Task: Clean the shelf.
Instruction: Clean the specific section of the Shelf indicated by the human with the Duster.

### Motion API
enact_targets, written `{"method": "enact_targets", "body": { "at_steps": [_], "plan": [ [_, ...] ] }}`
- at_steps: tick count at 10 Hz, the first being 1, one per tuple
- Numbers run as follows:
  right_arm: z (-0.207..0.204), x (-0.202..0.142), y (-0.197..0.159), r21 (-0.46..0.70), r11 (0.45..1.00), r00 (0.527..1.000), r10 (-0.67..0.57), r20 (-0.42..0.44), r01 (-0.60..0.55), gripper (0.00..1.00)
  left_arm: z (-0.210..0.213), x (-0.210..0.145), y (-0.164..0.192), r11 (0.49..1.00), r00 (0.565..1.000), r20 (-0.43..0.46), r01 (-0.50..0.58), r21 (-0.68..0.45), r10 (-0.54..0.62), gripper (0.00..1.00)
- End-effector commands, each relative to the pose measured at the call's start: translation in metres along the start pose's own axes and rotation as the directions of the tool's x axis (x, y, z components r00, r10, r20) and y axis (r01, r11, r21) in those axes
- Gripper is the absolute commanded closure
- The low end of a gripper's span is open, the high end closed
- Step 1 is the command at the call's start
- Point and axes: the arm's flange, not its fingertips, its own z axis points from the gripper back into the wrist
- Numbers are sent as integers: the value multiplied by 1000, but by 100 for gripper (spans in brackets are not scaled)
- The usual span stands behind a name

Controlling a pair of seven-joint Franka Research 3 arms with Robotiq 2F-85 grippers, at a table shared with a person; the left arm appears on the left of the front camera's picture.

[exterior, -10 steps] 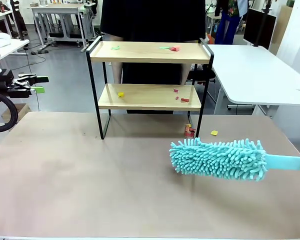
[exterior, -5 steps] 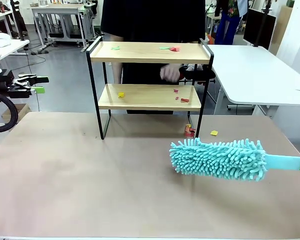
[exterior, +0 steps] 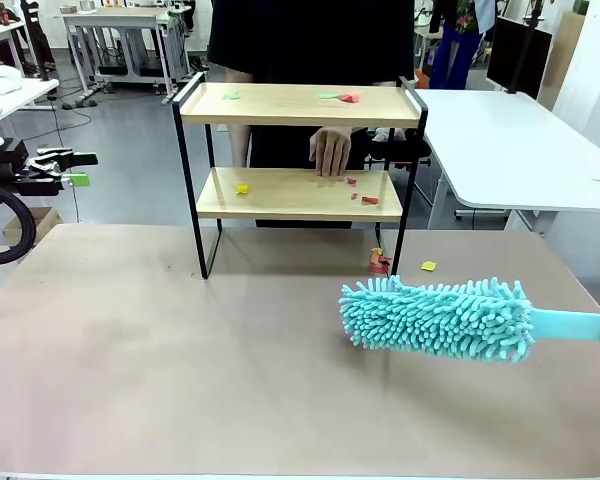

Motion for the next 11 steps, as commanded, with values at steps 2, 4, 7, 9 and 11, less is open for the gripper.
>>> {"method": "enact_targets", "body": {
  "at_steps": [2, 4, 7, 9, 11],
  "plan": [
    [0, 2, 1, 12, 1000, 1000, 1, 8, -2, 87, 0, 2, -2, 1000, 1000, -7, 12, -5, -12, 0],
    [0, 2, 1, 12, 1000, 1000, 1, 8, -2, 87, 0, 2, -2, 1000, 1000, -7, 12, -5, -12, 0],
    [0, 2, 1, 12, 1000, 1000, 1, 8, -2, 87, 0, 2, -2, 1000, 1000, -7, 12, -5, -12, 0],
    [0, 2, 1, 12, 1000, 1000, 1, 8, -2, 87, 0, 2, -2, 1000, 1000, -7, 12, -5, -12, 0],
    [0, 2, 1, 12, 1000, 1000, 1, 8, -2, 87, 0, 2, -2, 1000, 1000, -7, 12, -5, -12, 0]
  ]
}}
